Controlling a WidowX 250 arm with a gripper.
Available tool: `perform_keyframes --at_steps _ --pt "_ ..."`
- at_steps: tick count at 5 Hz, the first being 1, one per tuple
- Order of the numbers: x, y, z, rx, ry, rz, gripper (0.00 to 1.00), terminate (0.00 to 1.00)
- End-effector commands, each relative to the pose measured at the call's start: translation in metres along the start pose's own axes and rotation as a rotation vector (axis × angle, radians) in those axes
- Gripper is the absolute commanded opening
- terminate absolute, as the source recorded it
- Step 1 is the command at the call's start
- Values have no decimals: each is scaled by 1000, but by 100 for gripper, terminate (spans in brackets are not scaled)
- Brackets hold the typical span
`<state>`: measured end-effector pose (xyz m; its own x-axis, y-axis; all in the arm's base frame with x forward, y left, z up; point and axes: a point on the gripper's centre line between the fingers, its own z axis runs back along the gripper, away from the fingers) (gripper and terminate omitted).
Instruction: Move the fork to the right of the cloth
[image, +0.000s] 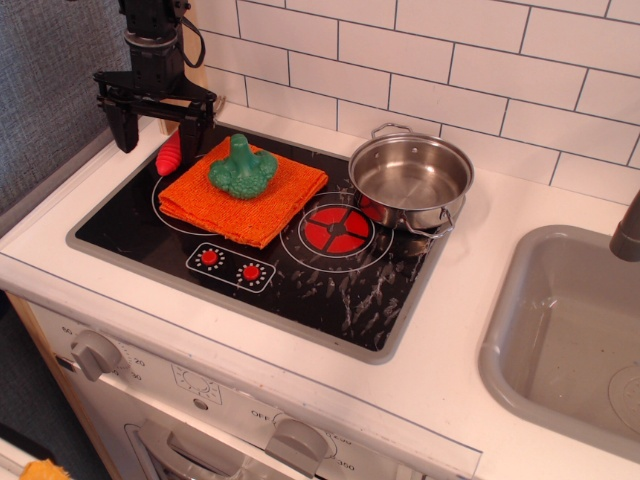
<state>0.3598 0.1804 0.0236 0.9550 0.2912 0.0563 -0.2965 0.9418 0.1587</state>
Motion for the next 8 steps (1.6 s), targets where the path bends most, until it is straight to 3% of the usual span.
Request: perform_keyframes --at_steps 1,3,5,6,7,8 --pt "0 4 3 22 -53 17 0 0" --pt "-1 -2 7 9 -76 -6 0 0" --pt "14 7 82 -27 -268 -30 0 0" --pt "8 6 114 -84 -353 -44 0 0" --pt "-10 -16 128 -138 -382 -117 0 0" --pt "-44 -54 137 -180 -397 -254 0 0"
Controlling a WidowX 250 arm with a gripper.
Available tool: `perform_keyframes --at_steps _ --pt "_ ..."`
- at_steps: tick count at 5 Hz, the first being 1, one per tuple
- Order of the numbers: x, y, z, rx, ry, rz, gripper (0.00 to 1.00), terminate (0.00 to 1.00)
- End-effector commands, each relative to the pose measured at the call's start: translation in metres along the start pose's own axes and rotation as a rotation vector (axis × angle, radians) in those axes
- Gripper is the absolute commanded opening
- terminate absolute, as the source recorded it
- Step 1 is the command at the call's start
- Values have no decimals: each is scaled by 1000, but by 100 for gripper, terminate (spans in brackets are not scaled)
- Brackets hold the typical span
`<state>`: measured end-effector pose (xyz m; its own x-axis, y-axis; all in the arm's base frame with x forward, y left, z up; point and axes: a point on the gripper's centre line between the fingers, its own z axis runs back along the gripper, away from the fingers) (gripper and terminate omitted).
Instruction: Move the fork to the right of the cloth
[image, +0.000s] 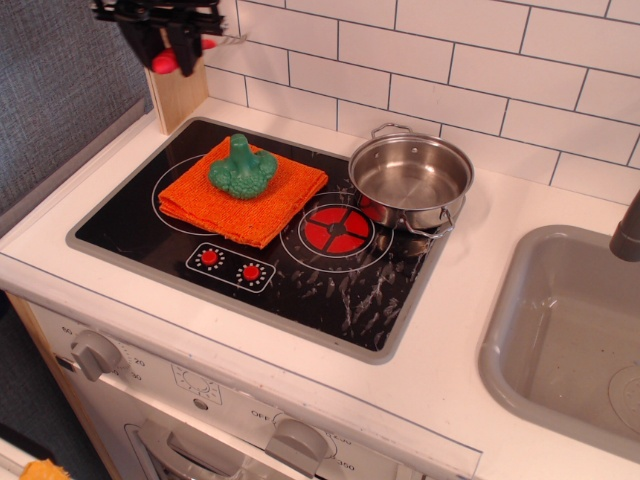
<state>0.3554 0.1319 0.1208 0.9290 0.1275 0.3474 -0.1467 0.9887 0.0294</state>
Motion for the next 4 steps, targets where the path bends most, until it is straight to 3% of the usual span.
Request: perform_keyframes --at_steps 1,2,4 --pt "-45 -76 45 -79 -55 -256 0 0" --pt "-74 -103 49 -69 12 -341 0 0" --pt "-117 -117 14 11 220 -370 0 0"
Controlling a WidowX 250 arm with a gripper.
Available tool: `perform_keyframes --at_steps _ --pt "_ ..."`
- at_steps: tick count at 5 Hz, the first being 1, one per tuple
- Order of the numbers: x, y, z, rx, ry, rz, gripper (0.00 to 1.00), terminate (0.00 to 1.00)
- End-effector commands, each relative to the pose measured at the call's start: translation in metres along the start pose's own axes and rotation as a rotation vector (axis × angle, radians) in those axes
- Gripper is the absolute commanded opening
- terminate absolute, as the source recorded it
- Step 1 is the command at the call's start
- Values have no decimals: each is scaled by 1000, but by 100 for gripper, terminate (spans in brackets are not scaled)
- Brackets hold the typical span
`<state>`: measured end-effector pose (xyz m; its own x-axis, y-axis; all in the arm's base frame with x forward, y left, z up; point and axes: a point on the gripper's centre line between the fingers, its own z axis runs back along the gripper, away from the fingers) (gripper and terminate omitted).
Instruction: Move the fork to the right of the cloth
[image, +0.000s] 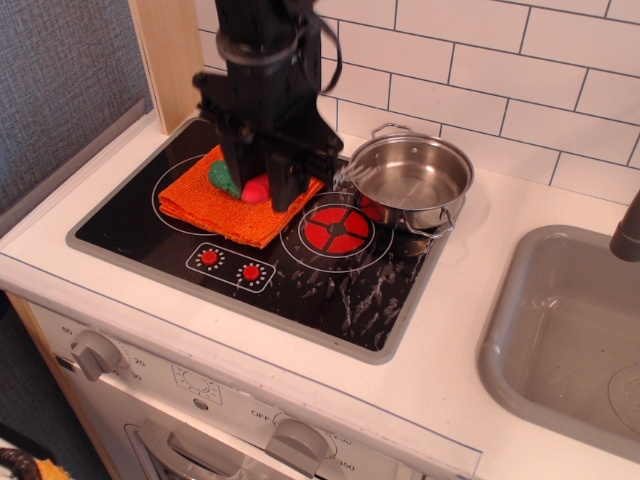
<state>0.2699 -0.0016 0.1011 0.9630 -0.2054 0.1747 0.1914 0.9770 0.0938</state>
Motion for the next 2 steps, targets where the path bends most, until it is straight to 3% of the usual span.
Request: perform_keyframes --at_steps 1,2 --pt "-19 -3 -16 54 116 -8 0 0" --pt "-21 -4 -28 47 150 1 0 0"
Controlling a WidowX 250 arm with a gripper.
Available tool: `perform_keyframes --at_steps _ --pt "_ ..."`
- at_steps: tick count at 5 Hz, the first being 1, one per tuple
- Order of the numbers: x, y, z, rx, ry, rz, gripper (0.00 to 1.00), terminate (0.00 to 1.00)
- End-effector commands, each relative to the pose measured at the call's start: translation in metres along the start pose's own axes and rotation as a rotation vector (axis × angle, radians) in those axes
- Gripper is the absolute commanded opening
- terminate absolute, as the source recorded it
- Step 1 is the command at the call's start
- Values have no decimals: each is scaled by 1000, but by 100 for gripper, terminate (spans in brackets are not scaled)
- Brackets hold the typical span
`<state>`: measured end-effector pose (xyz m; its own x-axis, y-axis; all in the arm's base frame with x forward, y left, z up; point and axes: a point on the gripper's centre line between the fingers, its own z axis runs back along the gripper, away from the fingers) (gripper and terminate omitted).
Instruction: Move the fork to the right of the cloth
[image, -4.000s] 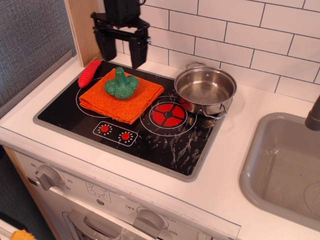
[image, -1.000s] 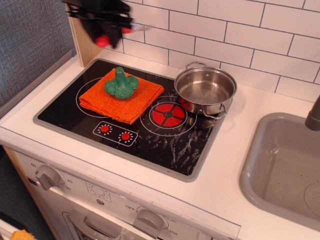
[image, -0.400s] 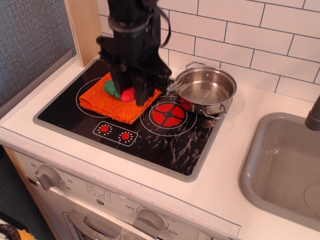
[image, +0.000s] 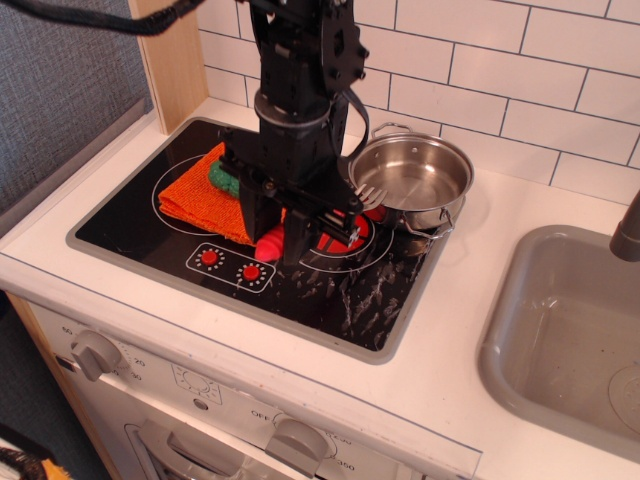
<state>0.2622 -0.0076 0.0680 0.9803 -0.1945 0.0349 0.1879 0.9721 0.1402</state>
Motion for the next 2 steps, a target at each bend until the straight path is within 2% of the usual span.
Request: perform_keyframes --at_steps 1,2 --pt "-13 13 9 6 -21 22 0 0" --pt "-18 24 16 9 -49 57 0 0"
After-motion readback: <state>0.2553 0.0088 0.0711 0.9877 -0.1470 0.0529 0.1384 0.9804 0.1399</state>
